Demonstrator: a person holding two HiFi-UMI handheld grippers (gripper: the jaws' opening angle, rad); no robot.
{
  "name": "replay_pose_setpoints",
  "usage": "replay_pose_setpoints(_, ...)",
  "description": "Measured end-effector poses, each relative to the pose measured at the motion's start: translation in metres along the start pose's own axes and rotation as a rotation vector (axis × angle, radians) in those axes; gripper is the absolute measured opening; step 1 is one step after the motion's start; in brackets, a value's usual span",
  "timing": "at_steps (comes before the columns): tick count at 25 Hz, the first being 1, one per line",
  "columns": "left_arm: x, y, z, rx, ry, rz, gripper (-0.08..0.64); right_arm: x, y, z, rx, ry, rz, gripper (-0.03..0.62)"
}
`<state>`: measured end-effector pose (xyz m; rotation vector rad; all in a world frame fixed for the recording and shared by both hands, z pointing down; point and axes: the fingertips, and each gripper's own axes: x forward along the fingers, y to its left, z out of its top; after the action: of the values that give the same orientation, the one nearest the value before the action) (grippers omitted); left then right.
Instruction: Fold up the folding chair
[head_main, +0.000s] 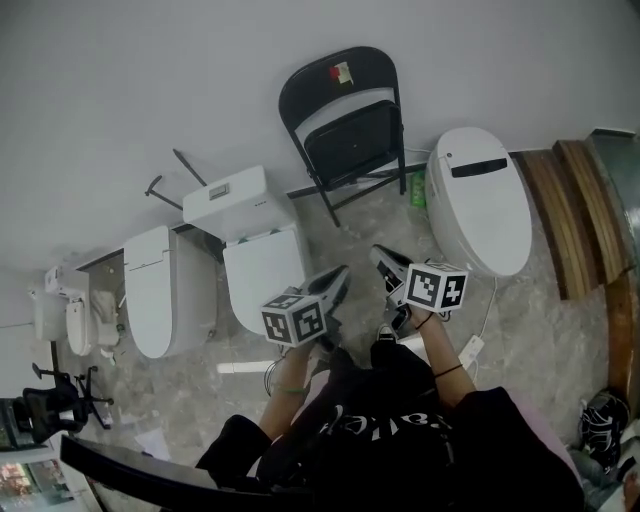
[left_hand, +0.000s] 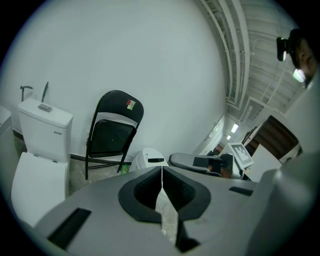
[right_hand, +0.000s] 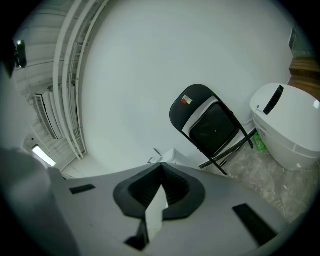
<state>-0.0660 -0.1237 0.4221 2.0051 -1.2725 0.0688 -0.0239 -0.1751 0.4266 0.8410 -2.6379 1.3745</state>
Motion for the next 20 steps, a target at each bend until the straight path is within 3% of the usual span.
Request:
replay_pose_setpoints(9,-0.061,0.016,0.005,0.072,-0.024,-0.016,0.008,0.017,0.056,-0.034,-0.078,-0.029,-0.040,0.014)
replay_pose_setpoints(14,-0.116,0.040,-0.018,0.071,0.013,-0.063,0.008,0.026,0.094,-0.081,-0.090,-0.063,-0.091,0.014)
replay_pose_setpoints(20,-0.172,0.056,-0.051,0.117,0.077,-0.125,0.008,0.020,0.137,-0.132,-0.232,-0.125,-0.207,0.014)
